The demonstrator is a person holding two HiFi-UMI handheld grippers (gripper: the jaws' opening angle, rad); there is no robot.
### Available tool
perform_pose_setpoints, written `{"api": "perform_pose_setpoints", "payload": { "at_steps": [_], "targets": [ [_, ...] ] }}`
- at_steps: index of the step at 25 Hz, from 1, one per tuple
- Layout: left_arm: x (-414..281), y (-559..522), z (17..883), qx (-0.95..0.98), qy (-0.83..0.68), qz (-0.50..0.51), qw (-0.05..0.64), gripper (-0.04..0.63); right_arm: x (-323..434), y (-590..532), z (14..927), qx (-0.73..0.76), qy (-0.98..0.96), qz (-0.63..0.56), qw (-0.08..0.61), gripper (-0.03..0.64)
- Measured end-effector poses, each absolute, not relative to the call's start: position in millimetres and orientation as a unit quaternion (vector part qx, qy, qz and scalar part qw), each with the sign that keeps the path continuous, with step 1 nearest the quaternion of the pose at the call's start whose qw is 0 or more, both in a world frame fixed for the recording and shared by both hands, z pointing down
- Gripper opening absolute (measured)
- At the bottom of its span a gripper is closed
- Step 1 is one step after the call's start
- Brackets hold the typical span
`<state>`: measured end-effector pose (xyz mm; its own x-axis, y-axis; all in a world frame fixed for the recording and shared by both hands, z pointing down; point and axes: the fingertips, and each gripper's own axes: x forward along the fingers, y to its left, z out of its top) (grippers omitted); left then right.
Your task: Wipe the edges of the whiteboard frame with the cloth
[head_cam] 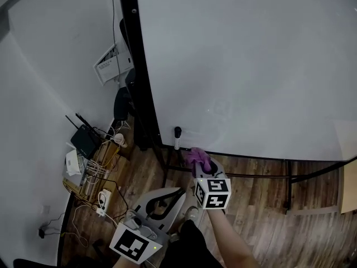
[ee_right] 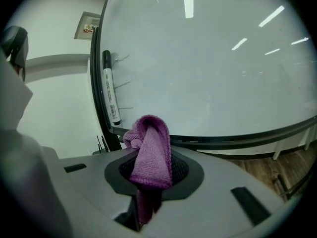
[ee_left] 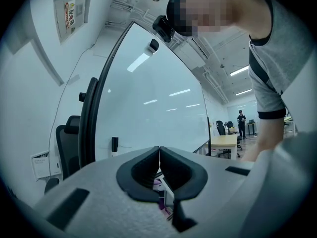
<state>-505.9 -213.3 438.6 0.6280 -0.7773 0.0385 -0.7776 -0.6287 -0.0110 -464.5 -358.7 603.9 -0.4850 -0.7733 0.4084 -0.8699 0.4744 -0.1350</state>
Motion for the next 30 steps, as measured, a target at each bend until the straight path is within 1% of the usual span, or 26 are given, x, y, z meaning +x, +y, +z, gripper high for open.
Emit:
{"api": "perform_pose_setpoints", "payload": {
  "at_steps": [19, 30],
  "targets": [
    [-473.2, -200.3, 434.9, 0.919, -0.394, 0.024, -0.005, 0.017, -381.2, -361.4, 597.2, 0.554, -0.804, 0.164, 0.142, 0.064],
    [-461.9, -196.6, 437.2, 0.923, -0.384, 0.031, -0.007, 0.017, -360.2, -363.6, 594.7, 0.567, -0.794, 0.163, 0.146, 0.064]
  ]
}}
